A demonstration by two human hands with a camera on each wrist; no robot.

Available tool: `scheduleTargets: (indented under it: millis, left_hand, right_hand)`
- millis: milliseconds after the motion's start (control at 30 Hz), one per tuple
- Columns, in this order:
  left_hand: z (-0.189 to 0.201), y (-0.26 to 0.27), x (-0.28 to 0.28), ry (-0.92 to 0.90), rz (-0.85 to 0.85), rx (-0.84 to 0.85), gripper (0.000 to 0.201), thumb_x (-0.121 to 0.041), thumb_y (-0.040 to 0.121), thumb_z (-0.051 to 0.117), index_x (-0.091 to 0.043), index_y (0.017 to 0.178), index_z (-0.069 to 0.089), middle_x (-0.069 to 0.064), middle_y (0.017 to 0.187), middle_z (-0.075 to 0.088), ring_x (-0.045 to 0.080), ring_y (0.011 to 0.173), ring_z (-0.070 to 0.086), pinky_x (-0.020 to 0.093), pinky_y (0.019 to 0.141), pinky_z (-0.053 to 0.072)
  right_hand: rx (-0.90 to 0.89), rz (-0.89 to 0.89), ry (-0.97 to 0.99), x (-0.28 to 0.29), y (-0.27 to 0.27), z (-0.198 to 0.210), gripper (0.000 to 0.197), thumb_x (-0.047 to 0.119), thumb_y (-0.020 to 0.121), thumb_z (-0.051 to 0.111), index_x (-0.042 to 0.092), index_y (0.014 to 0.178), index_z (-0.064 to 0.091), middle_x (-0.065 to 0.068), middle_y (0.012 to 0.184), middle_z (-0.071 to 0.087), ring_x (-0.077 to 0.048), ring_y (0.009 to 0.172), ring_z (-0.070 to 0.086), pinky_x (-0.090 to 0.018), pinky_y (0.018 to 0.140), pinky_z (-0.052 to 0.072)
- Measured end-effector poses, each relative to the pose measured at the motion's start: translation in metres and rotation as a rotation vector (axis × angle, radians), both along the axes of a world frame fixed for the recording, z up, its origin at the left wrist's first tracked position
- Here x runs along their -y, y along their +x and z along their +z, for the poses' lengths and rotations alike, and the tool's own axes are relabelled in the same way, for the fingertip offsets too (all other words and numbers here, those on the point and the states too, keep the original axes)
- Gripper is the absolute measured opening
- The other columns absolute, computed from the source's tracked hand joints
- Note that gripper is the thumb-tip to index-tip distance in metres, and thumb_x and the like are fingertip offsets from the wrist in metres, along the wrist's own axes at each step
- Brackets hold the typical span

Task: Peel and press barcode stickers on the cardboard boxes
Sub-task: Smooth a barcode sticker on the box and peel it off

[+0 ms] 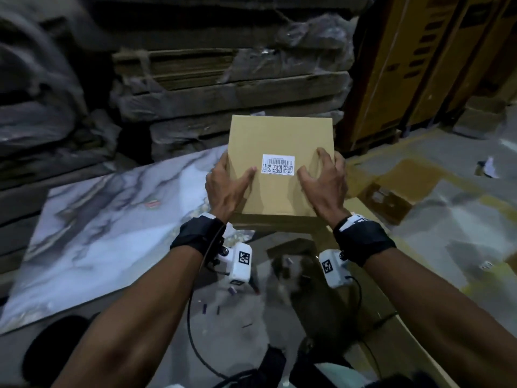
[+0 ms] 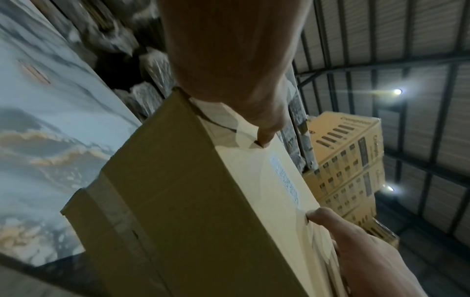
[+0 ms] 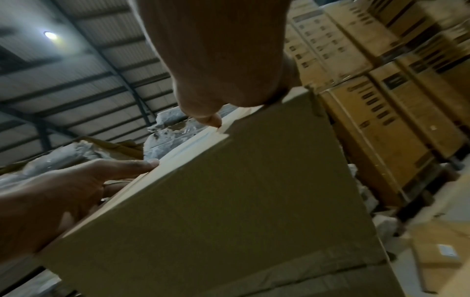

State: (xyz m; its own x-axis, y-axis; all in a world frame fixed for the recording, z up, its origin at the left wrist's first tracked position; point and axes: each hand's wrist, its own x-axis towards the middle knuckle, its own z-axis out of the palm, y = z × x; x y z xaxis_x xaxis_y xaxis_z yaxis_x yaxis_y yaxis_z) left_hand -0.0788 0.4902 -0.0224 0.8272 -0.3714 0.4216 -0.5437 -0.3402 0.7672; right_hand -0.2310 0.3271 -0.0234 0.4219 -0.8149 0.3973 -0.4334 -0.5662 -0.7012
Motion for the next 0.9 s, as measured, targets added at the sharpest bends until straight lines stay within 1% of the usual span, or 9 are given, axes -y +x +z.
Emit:
scheduleTargets:
  millis: [67, 167, 300, 367, 467, 567, 767, 833, 900]
  left_hand:
    - [0.004, 0.02, -0.019, 0.001, 0.059, 0.001, 0.056, -0.062, 0.077, 0.07, -0.026, 0.119, 0.062, -0.005, 0.105, 0.073, 0.021, 0.092, 0.067, 0.039, 0.08, 0.055]
    - [0.009, 0.049, -0.045, 0.038, 0.16, 0.011, 0.054, -0.062, 0.076, 0.071, -0.027, 0.117, 0.063, -0.006, 0.102, 0.074, 0.018, 0.089, 0.068, 0.033, 0.076, 0.053]
    - [0.005, 0.093, -0.077, 0.074, 0.27, -0.013, 0.058, -0.065, 0.074, 0.069, -0.027, 0.116, 0.067, -0.004, 0.102, 0.075, 0.018, 0.089, 0.07, 0.038, 0.077, 0.058]
    - [0.002, 0.114, -0.09, 0.091, 0.313, -0.037, 0.055, -0.061, 0.076, 0.072, -0.024, 0.117, 0.069, -0.001, 0.104, 0.075, 0.019, 0.089, 0.069, 0.032, 0.073, 0.055]
    - [0.0, 0.143, -0.106, 0.108, 0.382, -0.075, 0.052, -0.057, 0.078, 0.075, -0.022, 0.116, 0.068, 0.001, 0.106, 0.074, 0.02, 0.089, 0.068, 0.029, 0.071, 0.051]
    - [-0.001, 0.17, -0.115, 0.134, 0.419, -0.122, 0.054, -0.056, 0.078, 0.075, -0.021, 0.119, 0.067, 0.003, 0.108, 0.073, 0.024, 0.094, 0.068, 0.037, 0.078, 0.056]
    - [-0.006, 0.21, -0.124, 0.22, 0.481, -0.193, 0.061, -0.065, 0.074, 0.067, -0.022, 0.116, 0.067, 0.003, 0.103, 0.073, 0.028, 0.092, 0.068, 0.044, 0.078, 0.058]
    - [-0.009, 0.219, -0.124, 0.244, 0.498, -0.215, 0.059, -0.064, 0.076, 0.068, -0.019, 0.113, 0.067, 0.005, 0.103, 0.072, 0.029, 0.092, 0.068, 0.042, 0.077, 0.057]
    - [-0.012, 0.225, -0.124, 0.28, 0.521, -0.243, 0.056, -0.061, 0.079, 0.07, -0.014, 0.109, 0.067, 0.005, 0.097, 0.07, 0.029, 0.089, 0.065, 0.035, 0.069, 0.05]
  right_hand:
    - [-0.006, 0.056, 0.017, -0.011, 0.028, 0.005, 0.064, 0.045, 0.087, 0.064, 0.022, 0.145, 0.051, -0.014, 0.147, 0.044, -0.036, 0.129, 0.05, -0.042, 0.101, 0.046]
    - [-0.007, 0.149, 0.055, -0.028, 0.07, 0.01, 0.065, 0.043, 0.088, 0.066, 0.02, 0.147, 0.051, -0.015, 0.148, 0.043, -0.037, 0.13, 0.049, -0.041, 0.105, 0.043]
    - [-0.04, 0.267, 0.097, -0.046, 0.127, 0.01, 0.066, 0.043, 0.086, 0.067, 0.02, 0.146, 0.053, -0.014, 0.146, 0.045, -0.036, 0.128, 0.051, -0.041, 0.106, 0.043]
    - [-0.058, 0.319, 0.108, -0.053, 0.157, 0.008, 0.065, 0.045, 0.085, 0.067, 0.02, 0.144, 0.054, -0.014, 0.146, 0.046, -0.036, 0.126, 0.053, -0.042, 0.106, 0.045]
    - [-0.096, 0.393, 0.121, -0.061, 0.201, 0.004, 0.067, 0.044, 0.085, 0.067, 0.019, 0.145, 0.054, -0.016, 0.152, 0.041, -0.037, 0.133, 0.049, -0.043, 0.108, 0.044]
    - [-0.158, 0.433, 0.125, -0.066, 0.24, -0.001, 0.069, 0.046, 0.087, 0.066, 0.018, 0.148, 0.051, -0.018, 0.154, 0.038, -0.037, 0.139, 0.042, -0.042, 0.109, 0.041]
    - [-0.274, 0.545, 0.157, -0.068, 0.298, -0.008, 0.071, 0.05, 0.088, 0.064, 0.017, 0.149, 0.048, -0.019, 0.144, 0.045, -0.04, 0.13, 0.047, -0.046, 0.103, 0.047]
    - [-0.3, 0.562, 0.158, -0.067, 0.312, -0.01, 0.07, 0.05, 0.087, 0.063, 0.016, 0.147, 0.049, -0.02, 0.14, 0.046, -0.042, 0.126, 0.049, -0.048, 0.102, 0.048]
    - [-0.335, 0.572, 0.16, -0.067, 0.323, -0.012, 0.069, 0.05, 0.087, 0.063, 0.016, 0.145, 0.05, -0.02, 0.138, 0.046, -0.042, 0.124, 0.051, -0.046, 0.1, 0.048]
